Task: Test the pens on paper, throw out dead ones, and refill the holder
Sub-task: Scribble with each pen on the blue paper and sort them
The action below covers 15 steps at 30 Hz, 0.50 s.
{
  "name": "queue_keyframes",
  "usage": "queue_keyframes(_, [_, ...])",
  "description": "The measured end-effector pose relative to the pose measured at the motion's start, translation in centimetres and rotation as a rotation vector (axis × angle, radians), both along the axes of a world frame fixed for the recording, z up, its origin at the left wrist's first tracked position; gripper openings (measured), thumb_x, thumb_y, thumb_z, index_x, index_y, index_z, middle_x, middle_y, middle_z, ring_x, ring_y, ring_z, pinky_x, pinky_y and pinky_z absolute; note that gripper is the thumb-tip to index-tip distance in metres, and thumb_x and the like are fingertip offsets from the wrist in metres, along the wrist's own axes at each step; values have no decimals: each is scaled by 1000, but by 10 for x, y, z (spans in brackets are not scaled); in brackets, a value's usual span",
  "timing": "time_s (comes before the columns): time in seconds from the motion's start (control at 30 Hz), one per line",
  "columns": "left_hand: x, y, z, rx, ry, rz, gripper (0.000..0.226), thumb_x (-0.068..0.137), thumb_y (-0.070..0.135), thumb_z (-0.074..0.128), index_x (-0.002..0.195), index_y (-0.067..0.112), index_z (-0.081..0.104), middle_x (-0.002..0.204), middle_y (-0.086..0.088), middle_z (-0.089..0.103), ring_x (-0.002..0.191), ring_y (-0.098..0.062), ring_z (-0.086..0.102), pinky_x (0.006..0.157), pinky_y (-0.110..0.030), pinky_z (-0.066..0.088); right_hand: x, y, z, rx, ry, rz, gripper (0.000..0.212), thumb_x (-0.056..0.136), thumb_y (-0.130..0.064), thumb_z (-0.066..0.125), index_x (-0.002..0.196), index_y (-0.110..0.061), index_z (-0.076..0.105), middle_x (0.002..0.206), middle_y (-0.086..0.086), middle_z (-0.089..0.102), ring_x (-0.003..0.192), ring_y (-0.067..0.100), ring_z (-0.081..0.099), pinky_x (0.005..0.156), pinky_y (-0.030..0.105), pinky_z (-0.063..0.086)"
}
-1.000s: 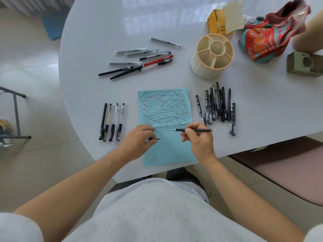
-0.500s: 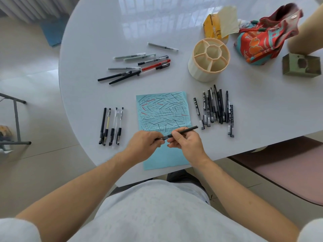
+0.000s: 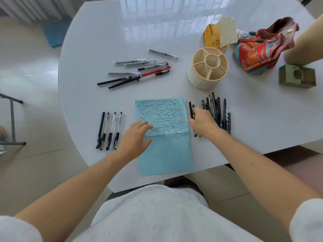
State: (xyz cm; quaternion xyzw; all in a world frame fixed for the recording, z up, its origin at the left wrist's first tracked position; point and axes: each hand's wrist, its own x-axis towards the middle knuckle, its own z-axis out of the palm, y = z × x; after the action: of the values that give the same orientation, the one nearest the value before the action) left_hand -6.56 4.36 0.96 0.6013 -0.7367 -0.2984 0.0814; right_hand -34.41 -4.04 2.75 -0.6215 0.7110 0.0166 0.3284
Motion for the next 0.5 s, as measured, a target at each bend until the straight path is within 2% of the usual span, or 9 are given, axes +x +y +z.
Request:
queue_keyframes(0.1, [10,3,-4,-17,-73,-23,49,85,24,74,131,18,60,145,-8,51,140,-29,38,119,-37,24,0,-3,-10,-36,68,77,22,93,-16,61,112,-6,61,102,13,68,88,30,59,78,40,53])
queue_keyframes(0.17, [13,6,-7,-18,-110,-47,50,84,21,72,132,18,60,148,-8,49,141,-30,36,119,-38,25,-2,-5,-16,-59,120,88,22,91,-11,61,112,-5,59,109,15,67,94,33,61,79,41,53])
queue_keyframes(0.3, [15,10,-13,2,-146,-71,49,84,23,68,133,23,57,155,-6,37,145,-27,26,119,-43,28,8,-26,-14,-100,195,88,31,88,-9,63,118,-10,54,119,14,56,92,32,56,73,36,42])
queue_keyframes(0.4, [16,9,-17,13,-153,-69,48,87,28,64,135,28,54,158,-3,32,147,-25,20,119,-43,27,41,-65,-6,-208,91,182,37,94,-15,61,131,-11,59,128,14,57,110,32,59,90,41,50])
queue_keyframes(0.5, [18,9,-18,22,-158,-79,50,90,30,62,139,30,50,160,-1,27,149,-24,17,120,-41,24,89,-114,-3,-305,24,291,35,96,-9,53,130,-13,63,132,11,59,115,31,60,98,45,50])
